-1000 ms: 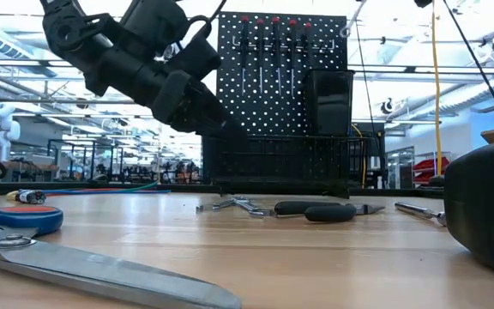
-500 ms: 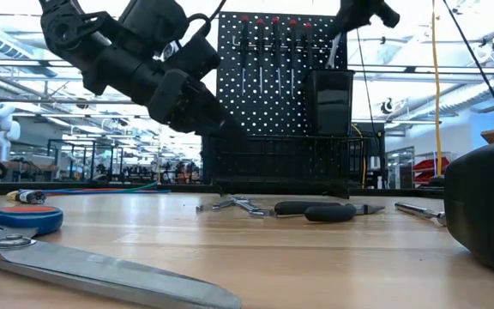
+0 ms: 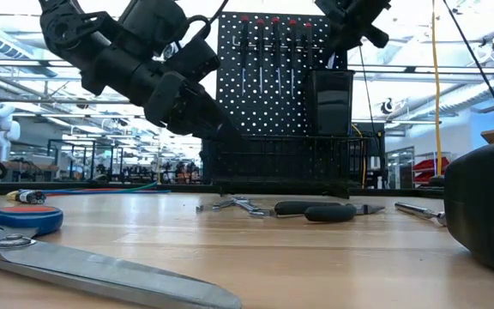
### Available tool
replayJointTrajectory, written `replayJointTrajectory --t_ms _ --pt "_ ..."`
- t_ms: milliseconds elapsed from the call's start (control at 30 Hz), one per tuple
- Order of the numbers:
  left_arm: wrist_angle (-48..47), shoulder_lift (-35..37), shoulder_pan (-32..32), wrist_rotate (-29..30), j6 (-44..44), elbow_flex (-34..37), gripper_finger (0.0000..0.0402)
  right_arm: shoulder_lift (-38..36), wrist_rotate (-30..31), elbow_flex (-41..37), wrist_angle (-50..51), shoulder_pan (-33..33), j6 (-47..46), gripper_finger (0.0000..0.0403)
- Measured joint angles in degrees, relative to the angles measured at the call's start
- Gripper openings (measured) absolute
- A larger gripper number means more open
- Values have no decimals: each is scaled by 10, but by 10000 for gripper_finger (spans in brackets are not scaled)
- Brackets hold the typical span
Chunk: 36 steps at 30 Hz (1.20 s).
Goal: Hang tools onto peg board
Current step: Put the wrench into the black bin on the pegboard
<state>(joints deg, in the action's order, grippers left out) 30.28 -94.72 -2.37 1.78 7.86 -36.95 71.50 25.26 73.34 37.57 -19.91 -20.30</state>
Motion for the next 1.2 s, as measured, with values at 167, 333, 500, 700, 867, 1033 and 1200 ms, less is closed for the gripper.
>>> replayJointTrajectory --t_ms 167,333,500,700,867,1033,1200 --pt "0 0 0 0 0 0 157 0 -1 0 12 -1 -2 2" --pt "0 0 0 0 0 0 157 0 0 0 13 -1 9 6" --pt "0 0 0 0 0 0 157 0 1 0 11 0 14 36" --pt "0 0 0 0 0 0 157 0 7 0 3 -1 22 87" --pt "-3 0 0 0 0 0 157 -2 5 0 3 0 41 123" --pt "-6 0 0 -1 0 0 157 -18 -1 0 3 2 45 139" --pt "-11 0 0 -34 2 0 157 -34 -40 0 3 16 45 141"
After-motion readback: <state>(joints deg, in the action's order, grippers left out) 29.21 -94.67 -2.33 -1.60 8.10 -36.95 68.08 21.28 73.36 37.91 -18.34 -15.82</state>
